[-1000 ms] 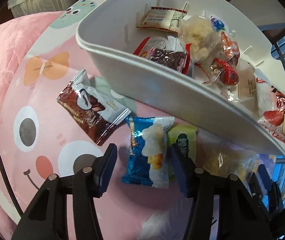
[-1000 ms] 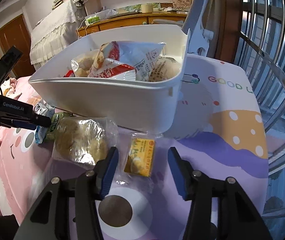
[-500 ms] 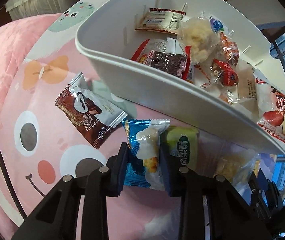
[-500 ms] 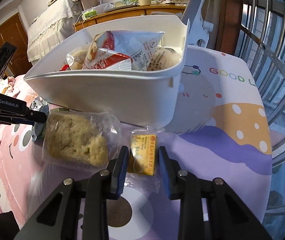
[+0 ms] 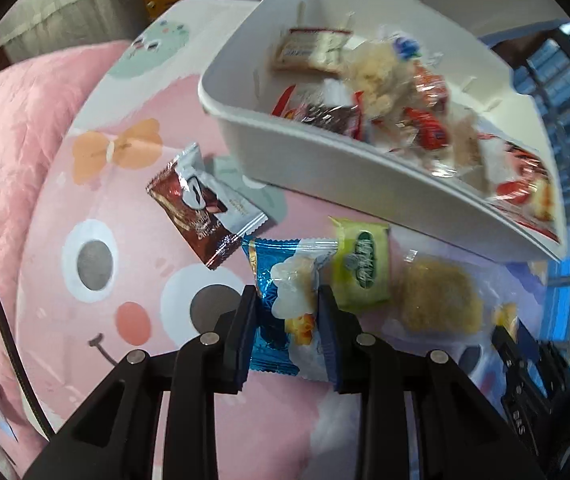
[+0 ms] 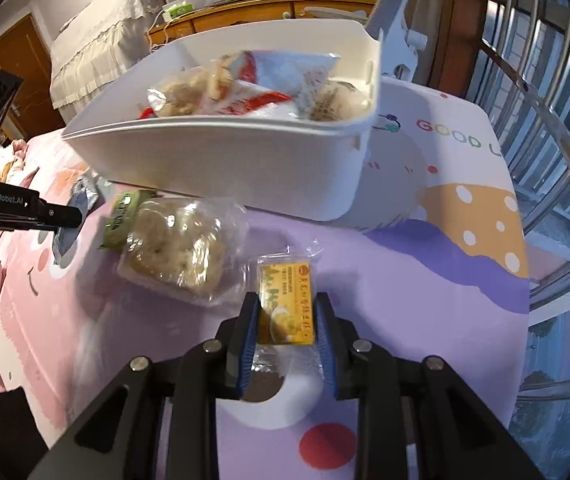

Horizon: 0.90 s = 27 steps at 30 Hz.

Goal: Organize snacks

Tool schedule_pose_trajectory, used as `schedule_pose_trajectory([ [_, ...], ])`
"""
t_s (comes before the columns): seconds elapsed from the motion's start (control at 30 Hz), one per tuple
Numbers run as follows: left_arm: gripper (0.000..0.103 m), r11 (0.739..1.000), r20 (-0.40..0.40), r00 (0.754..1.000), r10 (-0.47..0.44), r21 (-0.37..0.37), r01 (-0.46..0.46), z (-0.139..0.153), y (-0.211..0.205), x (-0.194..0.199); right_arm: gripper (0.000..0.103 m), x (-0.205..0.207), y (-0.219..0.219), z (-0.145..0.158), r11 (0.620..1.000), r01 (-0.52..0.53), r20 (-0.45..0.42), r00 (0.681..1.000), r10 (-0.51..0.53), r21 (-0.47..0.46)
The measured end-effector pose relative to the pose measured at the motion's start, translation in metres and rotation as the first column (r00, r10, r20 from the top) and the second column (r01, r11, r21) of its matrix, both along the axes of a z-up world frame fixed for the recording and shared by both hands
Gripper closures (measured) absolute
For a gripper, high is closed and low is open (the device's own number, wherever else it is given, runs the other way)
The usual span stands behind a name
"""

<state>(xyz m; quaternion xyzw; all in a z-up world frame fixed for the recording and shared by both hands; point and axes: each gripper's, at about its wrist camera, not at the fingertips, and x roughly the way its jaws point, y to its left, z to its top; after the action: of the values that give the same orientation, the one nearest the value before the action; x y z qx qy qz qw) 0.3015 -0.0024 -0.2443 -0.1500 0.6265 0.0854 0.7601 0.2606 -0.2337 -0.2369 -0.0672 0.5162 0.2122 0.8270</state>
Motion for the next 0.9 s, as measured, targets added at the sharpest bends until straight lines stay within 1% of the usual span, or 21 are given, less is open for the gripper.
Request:
schedule_pose_trajectory([
  [0.07,0.076,0.999,0.011,0.999,-0.047,0.002,0.047,0.014,-0.002,0.000,0.076,-0.002,0.006,0.011,1.000,-0.013,0.014,1.000,0.013,0.004],
  [0.1,0.076,0.998,0.014,0.997,-0.070,0.010,0.069,0.020,-0.003,-0.001,0.079,-0.004,0.009,0.016,1.000,-0.019,0.020,1.000,0.019,0.010],
  [0.17,0.076,0.994,0.024,0.994,-0.108,0.020,0.108,0.034,-0.004,-0.002,0.090,-0.005,0.018,0.027,0.999,-0.038,0.033,0.999,0.037,0.025],
  [0.3,0.076,0.992,0.057,0.990,-0.126,0.017,0.125,0.061,0.000,0.001,0.092,-0.006,0.041,0.047,0.994,-0.098,0.077,0.993,0.094,0.051],
  [0.4,0.076,0.990,0.090,0.986,-0.141,0.025,0.140,0.078,0.007,0.010,0.092,-0.005,0.058,0.057,0.989,-0.133,0.097,0.987,0.126,0.066],
  [0.47,0.076,0.988,0.113,0.982,-0.154,0.040,0.150,0.089,0.009,0.020,0.092,-0.007,0.067,0.061,0.985,-0.153,0.106,0.984,0.144,0.082],
  [0.57,0.075,0.983,0.161,0.971,-0.178,0.071,0.169,0.104,0.011,0.040,0.092,-0.014,0.081,0.068,0.981,-0.179,0.123,0.978,0.169,0.075],
  [0.63,0.075,0.982,0.199,0.964,-0.174,0.101,0.157,0.113,0.011,0.053,0.092,-0.018,0.085,0.070,0.978,-0.190,0.120,0.977,0.179,0.091],
  [0.67,0.075,0.984,0.213,0.963,-0.168,0.101,0.149,0.115,0.012,0.058,0.092,-0.019,0.087,0.070,0.976,-0.195,0.115,0.976,0.184,0.094],
  [0.7,0.070,0.985,0.223,0.962,-0.159,0.101,0.139,0.118,0.012,0.063,0.092,-0.020,0.088,0.069,0.976,-0.199,0.109,0.976,0.189,0.092],
  [0.73,0.063,0.986,0.227,0.962,-0.149,0.115,0.125,0.120,0.011,0.069,0.092,-0.022,0.089,0.068,0.975,-0.202,0.103,0.976,0.193,0.089],
  [0.77,0.037,0.984,0.225,0.963,-0.146,0.131,0.118,0.120,0.011,0.072,0.092,-0.023,0.089,0.067,0.975,-0.204,0.100,0.976,0.195,0.089],
  [0.8,0.020,0.983,0.229,0.963,-0.142,0.151,0.109,0.122,0.011,0.073,0.092,-0.024,0.088,0.065,0.975,-0.204,0.098,0.976,0.195,0.090],
  [0.83,0.019,0.980,0.245,0.960,-0.139,0.174,0.098,0.124,0.010,0.073,0.092,-0.024,0.086,0.065,0.975,-0.203,0.097,0.976,0.194,0.089],
  [0.9,0.019,0.980,0.243,0.959,-0.144,0.170,0.104,0.124,0.011,0.071,0.092,-0.022,0.081,0.062,0.977,-0.199,0.090,0.977,0.192,0.081],
])
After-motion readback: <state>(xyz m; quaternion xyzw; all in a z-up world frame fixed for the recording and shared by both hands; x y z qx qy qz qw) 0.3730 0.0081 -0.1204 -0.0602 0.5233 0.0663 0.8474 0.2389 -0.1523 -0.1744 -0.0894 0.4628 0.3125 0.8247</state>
